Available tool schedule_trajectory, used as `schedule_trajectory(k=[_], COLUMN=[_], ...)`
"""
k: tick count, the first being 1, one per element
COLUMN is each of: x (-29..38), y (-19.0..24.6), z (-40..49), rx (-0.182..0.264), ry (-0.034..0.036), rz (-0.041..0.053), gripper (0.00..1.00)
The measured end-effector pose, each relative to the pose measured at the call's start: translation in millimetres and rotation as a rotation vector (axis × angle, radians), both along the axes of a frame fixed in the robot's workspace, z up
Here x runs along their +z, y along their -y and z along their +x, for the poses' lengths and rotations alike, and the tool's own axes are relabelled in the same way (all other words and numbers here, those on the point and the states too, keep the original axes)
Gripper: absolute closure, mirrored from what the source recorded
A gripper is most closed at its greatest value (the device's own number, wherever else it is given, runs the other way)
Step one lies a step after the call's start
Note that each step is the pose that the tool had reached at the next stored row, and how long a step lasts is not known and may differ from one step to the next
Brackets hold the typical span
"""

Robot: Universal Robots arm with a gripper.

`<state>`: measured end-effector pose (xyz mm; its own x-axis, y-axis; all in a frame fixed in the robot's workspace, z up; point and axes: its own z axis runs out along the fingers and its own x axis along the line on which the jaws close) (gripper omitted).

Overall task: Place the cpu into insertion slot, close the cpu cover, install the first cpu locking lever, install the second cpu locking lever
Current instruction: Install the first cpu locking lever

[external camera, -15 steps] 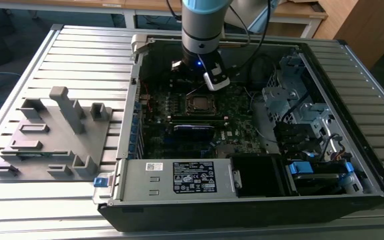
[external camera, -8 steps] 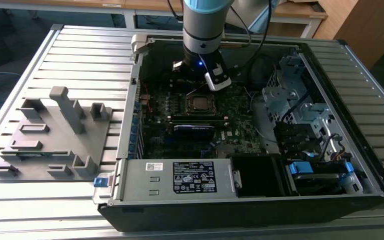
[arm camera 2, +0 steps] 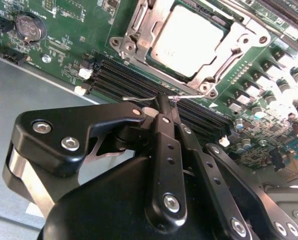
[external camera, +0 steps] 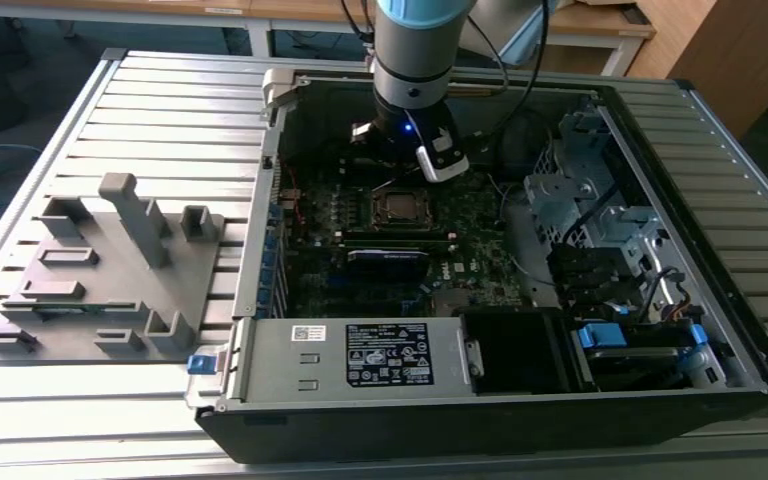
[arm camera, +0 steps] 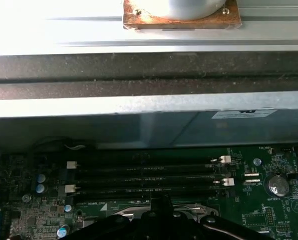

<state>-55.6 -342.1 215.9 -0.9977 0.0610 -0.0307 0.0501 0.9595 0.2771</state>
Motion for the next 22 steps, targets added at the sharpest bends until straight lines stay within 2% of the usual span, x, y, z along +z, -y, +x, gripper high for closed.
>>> schedule_trajectory(k=[22], x=[-4.1], y=[0.0], z=[0.2], rx=[0.0], ry=[0.0024], rz=[-0.0001], gripper=[0.9])
